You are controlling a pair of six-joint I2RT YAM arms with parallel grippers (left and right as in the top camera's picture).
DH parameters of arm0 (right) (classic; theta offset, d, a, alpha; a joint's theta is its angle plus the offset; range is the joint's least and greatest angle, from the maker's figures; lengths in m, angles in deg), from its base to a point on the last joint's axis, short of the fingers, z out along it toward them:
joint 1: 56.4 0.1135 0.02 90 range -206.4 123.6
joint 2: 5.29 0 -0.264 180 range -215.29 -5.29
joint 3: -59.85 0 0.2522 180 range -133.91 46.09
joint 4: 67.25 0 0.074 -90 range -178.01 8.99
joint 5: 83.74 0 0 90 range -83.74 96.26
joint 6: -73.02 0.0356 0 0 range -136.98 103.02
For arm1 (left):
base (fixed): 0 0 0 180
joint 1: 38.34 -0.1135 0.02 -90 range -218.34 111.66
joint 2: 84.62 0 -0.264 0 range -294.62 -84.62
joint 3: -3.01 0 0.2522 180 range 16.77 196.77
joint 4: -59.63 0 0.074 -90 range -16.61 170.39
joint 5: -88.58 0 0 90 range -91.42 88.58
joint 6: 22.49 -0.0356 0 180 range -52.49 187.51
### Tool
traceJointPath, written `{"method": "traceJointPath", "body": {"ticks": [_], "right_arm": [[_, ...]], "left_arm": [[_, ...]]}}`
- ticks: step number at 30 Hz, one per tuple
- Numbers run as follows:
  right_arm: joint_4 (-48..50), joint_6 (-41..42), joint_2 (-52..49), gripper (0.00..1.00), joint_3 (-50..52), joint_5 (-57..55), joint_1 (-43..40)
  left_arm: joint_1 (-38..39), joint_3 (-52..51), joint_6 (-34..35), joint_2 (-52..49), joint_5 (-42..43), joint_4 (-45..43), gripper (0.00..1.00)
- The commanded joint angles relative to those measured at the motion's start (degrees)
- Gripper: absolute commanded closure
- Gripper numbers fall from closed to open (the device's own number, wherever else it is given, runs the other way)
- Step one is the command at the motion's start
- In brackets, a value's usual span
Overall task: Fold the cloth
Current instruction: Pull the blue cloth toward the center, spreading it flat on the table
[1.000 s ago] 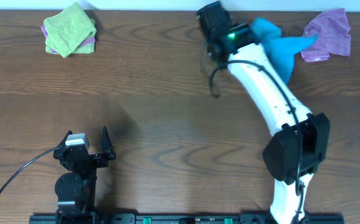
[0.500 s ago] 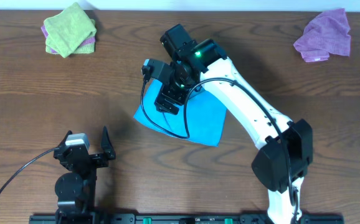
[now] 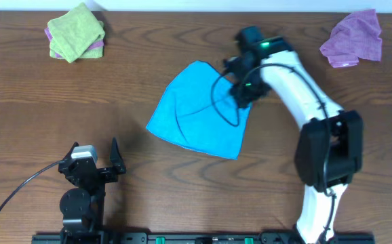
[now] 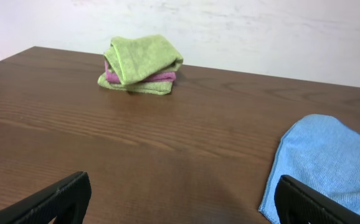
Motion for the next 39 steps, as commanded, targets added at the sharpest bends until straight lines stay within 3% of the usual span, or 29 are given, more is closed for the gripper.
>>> {"method": "traceJointPath", "body": {"ticks": [1,3,4,5,9,19,33,39], "right_arm": [[-2.16,2.84,-0.09,0.85,0.2,13.05,-1.95],[-4.46,2.62,-0.09,0.88,0.2,13.77,-1.27],[-6.01,1.75,-0.09,0.96,0.2,13.7,-0.17],[-8.55,-0.61,-0.09,0.98,0.22,13.42,1.92],[-9.29,-0.83,1.07,0.98,2.16,11.06,7.28],[8.68,2.91,23.12,0.99,29.86,6.19,10.36],[25.29,7.39,22.27,0.99,40.72,6.84,11.32],[25.68,8.48,17.0,0.99,41.4,6.91,11.32]], "left_arm": [[-0.35,-1.77,-0.35,0.35,0.0,0.83,0.05],[-0.35,-1.77,-0.35,0.37,0.0,0.83,0.05],[-0.35,-1.77,-0.35,0.35,-0.02,0.83,0.04],[-0.35,-1.77,-0.35,0.35,-0.02,0.83,0.05],[-0.35,-1.77,-0.35,0.37,-0.02,0.83,0.05],[-0.35,-1.77,-0.35,0.37,-0.02,0.83,0.04],[-0.35,-1.77,-0.35,0.35,-0.02,0.83,0.05],[-0.35,-1.77,-0.35,0.37,-0.02,0.83,0.04]]}}
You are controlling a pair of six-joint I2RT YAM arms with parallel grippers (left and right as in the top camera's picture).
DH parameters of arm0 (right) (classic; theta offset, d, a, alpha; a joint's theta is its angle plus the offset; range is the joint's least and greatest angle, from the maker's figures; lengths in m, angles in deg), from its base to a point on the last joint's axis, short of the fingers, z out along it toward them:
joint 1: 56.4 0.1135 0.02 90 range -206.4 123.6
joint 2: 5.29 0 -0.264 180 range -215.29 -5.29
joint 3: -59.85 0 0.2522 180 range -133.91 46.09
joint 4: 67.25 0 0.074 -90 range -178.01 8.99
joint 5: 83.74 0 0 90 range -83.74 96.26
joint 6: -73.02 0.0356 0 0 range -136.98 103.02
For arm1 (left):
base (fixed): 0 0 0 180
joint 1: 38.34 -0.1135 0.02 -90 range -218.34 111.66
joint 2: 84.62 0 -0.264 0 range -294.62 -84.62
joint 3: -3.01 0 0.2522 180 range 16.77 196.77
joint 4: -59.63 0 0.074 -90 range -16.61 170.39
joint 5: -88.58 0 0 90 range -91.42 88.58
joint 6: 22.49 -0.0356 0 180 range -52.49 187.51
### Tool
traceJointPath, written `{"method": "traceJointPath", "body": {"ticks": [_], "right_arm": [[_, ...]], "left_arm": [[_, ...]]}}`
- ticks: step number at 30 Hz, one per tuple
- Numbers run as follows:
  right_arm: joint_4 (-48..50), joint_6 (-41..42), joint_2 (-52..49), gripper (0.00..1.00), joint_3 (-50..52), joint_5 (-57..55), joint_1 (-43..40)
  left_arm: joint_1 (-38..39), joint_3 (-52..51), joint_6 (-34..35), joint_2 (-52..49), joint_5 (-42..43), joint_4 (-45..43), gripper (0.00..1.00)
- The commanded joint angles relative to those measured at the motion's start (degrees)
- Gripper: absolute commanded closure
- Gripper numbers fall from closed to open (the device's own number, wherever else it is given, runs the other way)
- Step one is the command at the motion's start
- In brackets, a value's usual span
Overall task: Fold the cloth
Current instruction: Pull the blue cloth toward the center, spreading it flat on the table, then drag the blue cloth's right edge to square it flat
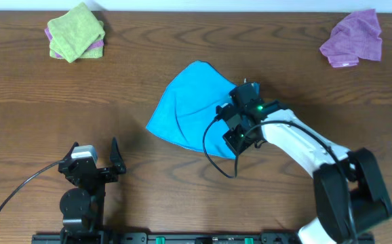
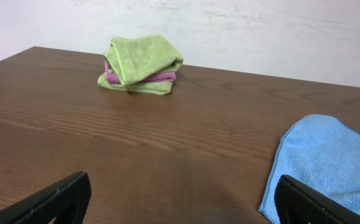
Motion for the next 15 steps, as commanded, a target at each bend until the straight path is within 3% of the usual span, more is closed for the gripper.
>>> {"method": "traceJointPath", "body": {"ticks": [1,8,15], "right_arm": [[-0.13,1.9,-3.23,0.99,0.59,0.24,0.48],[-2.32,3.56,-5.81,0.99,0.66,-0.04,0.48],[-14.58,10.82,-5.81,0.99,0.63,-9.11,0.42]], "left_arm": [[-0.35,-1.75,-0.35,0.35,0.0,0.83,0.04],[-0.35,-1.77,-0.35,0.37,0.0,0.83,0.05],[-0.35,-1.77,-0.35,0.35,0.0,0.83,0.05]]}}
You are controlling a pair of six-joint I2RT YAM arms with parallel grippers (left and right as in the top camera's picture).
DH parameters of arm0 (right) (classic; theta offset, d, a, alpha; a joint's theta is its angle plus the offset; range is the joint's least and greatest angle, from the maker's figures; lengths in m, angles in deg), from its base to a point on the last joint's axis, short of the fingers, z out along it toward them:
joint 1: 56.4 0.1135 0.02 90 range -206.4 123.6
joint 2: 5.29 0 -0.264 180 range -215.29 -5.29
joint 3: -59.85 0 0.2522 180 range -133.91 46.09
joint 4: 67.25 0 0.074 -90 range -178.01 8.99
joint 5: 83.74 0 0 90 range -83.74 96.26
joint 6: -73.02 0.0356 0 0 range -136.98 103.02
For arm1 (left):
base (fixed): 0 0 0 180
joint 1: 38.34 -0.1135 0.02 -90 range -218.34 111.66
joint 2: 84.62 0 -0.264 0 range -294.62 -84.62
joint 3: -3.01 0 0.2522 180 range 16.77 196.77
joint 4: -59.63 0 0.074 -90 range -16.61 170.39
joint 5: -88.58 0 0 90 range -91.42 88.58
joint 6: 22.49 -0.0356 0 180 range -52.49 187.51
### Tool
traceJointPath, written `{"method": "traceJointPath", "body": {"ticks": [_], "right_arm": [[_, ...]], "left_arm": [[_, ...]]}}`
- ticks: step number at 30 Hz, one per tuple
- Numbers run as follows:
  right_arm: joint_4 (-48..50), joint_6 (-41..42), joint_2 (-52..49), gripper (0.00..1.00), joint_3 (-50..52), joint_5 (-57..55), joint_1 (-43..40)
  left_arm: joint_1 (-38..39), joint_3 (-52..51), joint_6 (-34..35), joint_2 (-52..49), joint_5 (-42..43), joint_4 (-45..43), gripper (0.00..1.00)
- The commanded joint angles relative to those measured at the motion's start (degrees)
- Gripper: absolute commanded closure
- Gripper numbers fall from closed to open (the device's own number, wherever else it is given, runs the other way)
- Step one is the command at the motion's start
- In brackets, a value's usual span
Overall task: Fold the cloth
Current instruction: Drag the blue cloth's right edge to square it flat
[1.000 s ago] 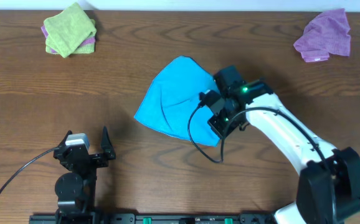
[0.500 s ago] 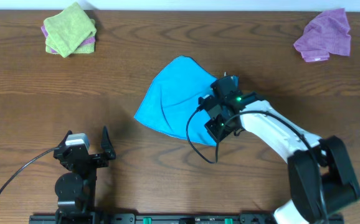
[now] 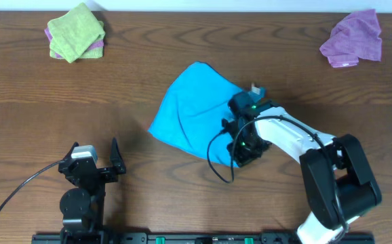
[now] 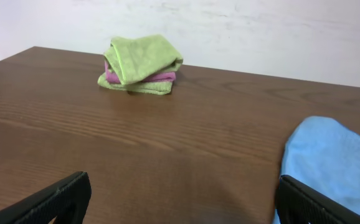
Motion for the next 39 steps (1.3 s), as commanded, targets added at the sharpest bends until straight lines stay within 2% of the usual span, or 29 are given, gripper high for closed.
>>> {"method": "traceJointPath", "body": {"ticks": [1,5,9,12,19,23,33,39], "right_arm": [[-3.23,4.85,-1.18,0.99,0.7,-7.17,0.39],[-7.93,7.98,-1.18,0.99,0.68,-8.0,0.35],[-11.47,14.51,-1.18,0.99,0.68,-14.16,0.17],[-11.13,15.43,-0.83,0.99,0.59,-13.44,0.04],[-0.81,12.59,7.54,0.98,0.5,-3.37,0.22],[5.97,10.58,12.2,0.98,0.5,-2.67,1.11],[13.2,6.56,8.46,0.98,3.54,3.87,1.84],[15.8,6.84,8.28,0.98,7.87,4.85,1.88]], "left_arm": [[-0.35,-1.75,-0.35,0.37,0.0,0.83,0.05],[-0.35,-1.75,-0.35,0.37,0.0,0.83,0.05],[-0.35,-1.77,-0.35,0.35,0.0,0.83,0.05],[-0.35,-1.75,-0.35,0.35,0.0,0.83,0.05],[-0.35,-1.77,-0.35,0.35,0.0,0.83,0.05],[-0.35,-1.75,-0.35,0.35,0.0,0.83,0.05],[-0.35,-1.75,-0.35,0.37,0.0,0.83,0.04],[-0.35,-1.77,-0.35,0.35,0.0,0.83,0.05]]}}
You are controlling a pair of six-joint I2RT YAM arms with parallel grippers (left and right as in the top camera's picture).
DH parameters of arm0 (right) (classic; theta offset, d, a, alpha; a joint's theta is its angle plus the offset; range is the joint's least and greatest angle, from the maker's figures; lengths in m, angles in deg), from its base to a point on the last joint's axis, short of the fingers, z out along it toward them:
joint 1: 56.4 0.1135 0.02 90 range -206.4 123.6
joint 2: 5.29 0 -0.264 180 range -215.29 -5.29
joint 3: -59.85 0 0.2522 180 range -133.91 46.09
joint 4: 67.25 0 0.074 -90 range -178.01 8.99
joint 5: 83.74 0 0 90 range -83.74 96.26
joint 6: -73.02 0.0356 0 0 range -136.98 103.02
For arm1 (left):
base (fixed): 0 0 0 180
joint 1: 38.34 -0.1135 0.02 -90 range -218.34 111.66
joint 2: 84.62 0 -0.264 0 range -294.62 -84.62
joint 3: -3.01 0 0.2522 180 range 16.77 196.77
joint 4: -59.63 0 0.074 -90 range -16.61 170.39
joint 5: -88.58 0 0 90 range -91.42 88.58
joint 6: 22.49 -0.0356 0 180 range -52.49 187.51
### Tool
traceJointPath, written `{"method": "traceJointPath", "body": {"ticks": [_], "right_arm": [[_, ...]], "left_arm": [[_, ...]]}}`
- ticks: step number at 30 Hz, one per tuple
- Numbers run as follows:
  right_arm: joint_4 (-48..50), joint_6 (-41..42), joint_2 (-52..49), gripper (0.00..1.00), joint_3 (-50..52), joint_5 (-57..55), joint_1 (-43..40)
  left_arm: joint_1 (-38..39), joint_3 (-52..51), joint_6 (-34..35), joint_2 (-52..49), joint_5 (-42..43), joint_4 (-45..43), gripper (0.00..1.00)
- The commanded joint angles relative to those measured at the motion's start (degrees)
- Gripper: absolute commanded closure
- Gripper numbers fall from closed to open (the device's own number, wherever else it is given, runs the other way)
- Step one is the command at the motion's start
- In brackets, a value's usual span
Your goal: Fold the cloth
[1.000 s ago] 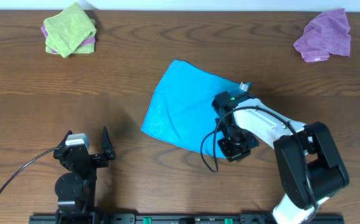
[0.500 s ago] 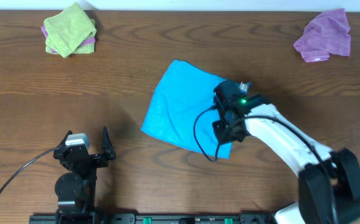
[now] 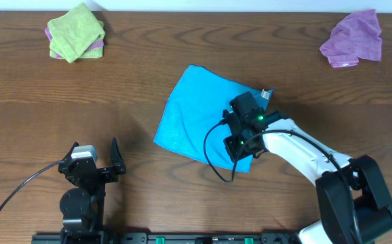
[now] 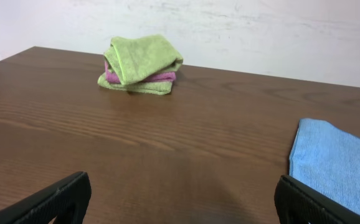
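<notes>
The blue cloth lies spread near the table's middle as a tilted four-cornered sheet, with a small white tag at its far right corner. My right gripper is down on the cloth close to its near right corner and appears shut on the fabric; the wrist body hides its fingertips. The left gripper rests open near the front left, well clear of the cloth. In the left wrist view the cloth's left edge shows at the right, between the wide-apart black fingers.
A folded green and pink cloth stack sits at the far left corner, also seen as the stack in the left wrist view. A crumpled purple cloth lies at the far right. A black cable loops by the left arm's base.
The cloth has shifted a little to the right and opened out squarer, its far right corner with the tag now showing. My right gripper sits slightly left of where it was.
My right gripper was first over the cloth's far right part, the cloth rounded and creased. Then it was at the near right edge, then a bit nearer with the cloth drawn that way. Now the cloth lies flatter and squarer. The left arm has stayed parked.
</notes>
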Motion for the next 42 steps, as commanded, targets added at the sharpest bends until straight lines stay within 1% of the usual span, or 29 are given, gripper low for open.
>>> {"method": "traceJointPath", "body": {"ticks": [1,11,15,19,25,30,34,37,38,40,41,42], "right_arm": [[0.28,-0.39,-0.39,0.98,1.66,1.44,0.68],[3.52,2.45,-0.39,0.99,8.31,1.36,0.68],[4.44,6.08,-0.5,0.99,10.58,-1.86,0.66],[2.05,8.72,-0.5,0.99,11.28,-7.98,0.02],[-2.91,11.76,-0.5,0.99,11.28,-13.27,-2.69],[-6.51,15.69,-0.5,0.99,11.28,-19.82,-4.72],[-7.74,17.44,-0.5,0.99,11.28,-22.77,-7.04],[-7.76,17.59,-0.5,0.99,11.26,-22.36,-8.39],[-7.5,17.57,-0.48,0.95,11.21,-21.86,-8.61],[-6.86,16.7,-0.48,0.59,10.58,-19.85,-8.61],[-6.93,16.63,-0.46,0.44,9.35,-18.69,-8.55],[-7.1,15.58,-0.46,0.38,7.93,-17.35,-8.55]], "left_arm": [[-0.35,-1.77,-0.35,0.35,0.0,0.83,0.04],[-0.35,-1.77,-0.35,0.37,0.0,0.83,0.04],[-0.35,-1.77,-0.35,0.37,0.0,0.83,0.05],[-0.35,-1.77,-0.35,0.37,0.0,0.83,0.05],[-0.35,-1.75,-0.35,0.35,0.0,0.83,0.05],[-0.35,-1.77,-0.35,0.35,0.0,0.83,0.04],[-0.35,-1.77,-0.35,0.35,0.0,0.83,0.05],[-0.35,-1.75,-0.35,0.37,0.0,0.83,0.04],[-0.35,-1.75,-0.35,0.35,0.02,0.83,0.05],[-0.35,-1.77,-0.35,0.35,0.0,0.83,0.05],[-0.35,-1.77,-0.35,0.37,0.0,0.83,0.04],[-0.35,-1.77,-0.35,0.35,0.0,0.83,0.05]]}}
